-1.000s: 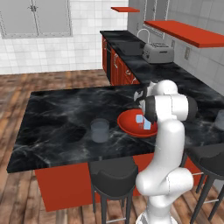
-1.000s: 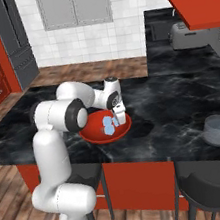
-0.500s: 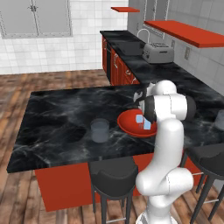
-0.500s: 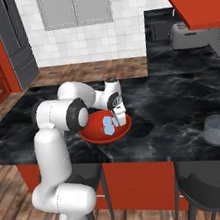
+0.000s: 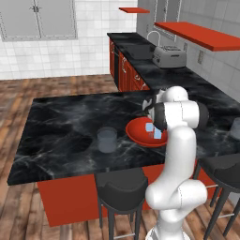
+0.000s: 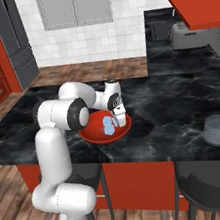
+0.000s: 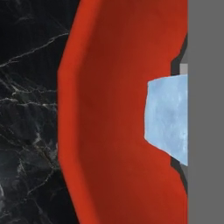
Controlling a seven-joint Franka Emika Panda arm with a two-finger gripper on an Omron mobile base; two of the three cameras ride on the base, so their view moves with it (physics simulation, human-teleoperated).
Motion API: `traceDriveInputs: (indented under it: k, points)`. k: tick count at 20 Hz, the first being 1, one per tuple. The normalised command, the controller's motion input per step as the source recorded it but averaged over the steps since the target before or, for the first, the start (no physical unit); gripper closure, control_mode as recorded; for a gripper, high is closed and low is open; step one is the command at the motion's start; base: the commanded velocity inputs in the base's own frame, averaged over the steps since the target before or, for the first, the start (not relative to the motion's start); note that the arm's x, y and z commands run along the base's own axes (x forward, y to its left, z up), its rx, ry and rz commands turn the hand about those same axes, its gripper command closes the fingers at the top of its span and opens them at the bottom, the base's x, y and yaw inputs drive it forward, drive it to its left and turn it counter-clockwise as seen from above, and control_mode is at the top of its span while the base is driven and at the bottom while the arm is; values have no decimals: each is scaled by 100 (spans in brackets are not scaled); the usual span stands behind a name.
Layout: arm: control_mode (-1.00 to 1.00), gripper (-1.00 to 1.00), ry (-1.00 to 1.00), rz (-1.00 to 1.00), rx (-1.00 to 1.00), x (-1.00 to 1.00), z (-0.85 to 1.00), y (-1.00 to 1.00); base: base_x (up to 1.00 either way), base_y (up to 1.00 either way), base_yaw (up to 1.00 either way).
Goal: There are four ice cubes in the ice bowl. Place two ice cubes in each glass of water.
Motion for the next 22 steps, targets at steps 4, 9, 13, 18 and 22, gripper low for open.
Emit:
traceDriveInputs:
  k: [4,9,13,18,22]
  points:
    - [-100,100,1,0,0,-3,41,2,0,0,0]
    - [-100,100,0,1,1,-75,72,43,0,0,0]
    - [-100,100,0,14,0,-86,70,100,0,0,0]
    - [-100,100,0,28,0,-56,43,100,0,0,0]
    - [-100,100,0,32,5,-6,46,100,0,0,0]
